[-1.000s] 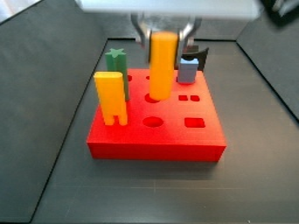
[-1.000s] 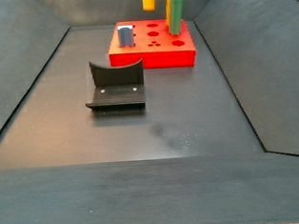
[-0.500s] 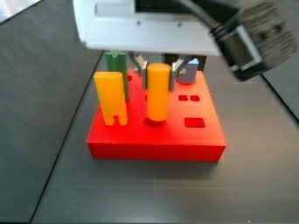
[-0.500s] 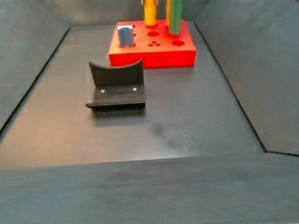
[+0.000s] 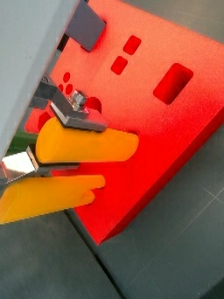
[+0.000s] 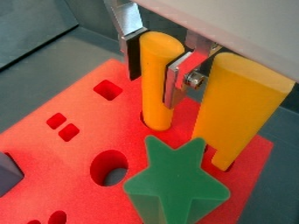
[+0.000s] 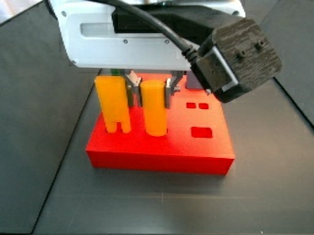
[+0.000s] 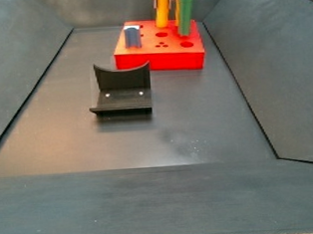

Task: Pick up the oval object. Move up. Move to above the board. Insert the oval object.
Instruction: Insert the oval object.

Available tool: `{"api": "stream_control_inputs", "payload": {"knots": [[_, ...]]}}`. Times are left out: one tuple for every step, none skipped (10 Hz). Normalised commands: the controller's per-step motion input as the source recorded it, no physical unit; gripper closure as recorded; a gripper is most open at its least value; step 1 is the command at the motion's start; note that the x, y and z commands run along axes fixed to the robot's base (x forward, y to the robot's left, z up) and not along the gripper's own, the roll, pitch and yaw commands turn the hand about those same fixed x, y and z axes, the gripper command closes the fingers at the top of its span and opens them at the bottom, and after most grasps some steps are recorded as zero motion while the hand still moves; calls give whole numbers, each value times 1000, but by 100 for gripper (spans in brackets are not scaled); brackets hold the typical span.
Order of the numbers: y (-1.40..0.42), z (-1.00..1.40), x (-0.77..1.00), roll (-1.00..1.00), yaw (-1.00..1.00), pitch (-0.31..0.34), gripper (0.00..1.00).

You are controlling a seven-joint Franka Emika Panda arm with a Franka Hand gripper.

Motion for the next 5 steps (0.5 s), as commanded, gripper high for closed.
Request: {"api": "stream_control_inputs", "payload": {"knots": [[0,-346,171,56,0,0,100],[0,-271,209,27,0,0,100],[0,-106,174,13,0,-26,100],[0,-71,83,20,0,-31,100],[0,0,0,0,0,0,100]]}}
